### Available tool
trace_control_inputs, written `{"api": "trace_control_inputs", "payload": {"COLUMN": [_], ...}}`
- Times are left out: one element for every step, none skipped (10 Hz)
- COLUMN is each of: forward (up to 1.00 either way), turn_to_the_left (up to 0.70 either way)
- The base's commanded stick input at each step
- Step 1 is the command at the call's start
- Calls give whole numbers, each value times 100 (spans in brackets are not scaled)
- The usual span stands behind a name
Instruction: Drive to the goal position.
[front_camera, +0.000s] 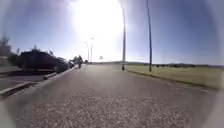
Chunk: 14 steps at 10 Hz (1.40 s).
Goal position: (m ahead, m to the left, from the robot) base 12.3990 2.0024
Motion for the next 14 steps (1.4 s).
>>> {"api": "trace_control_inputs", "payload": {"forward": [100, 100, 100, 100, 100, 100, 100, 100, 100, 100, 100, 100, 100, 100], "turn_to_the_left": [0, 0, 0, 0, 0, 0, 0, 0, 0, 0, 0, 0, 0, 0]}}
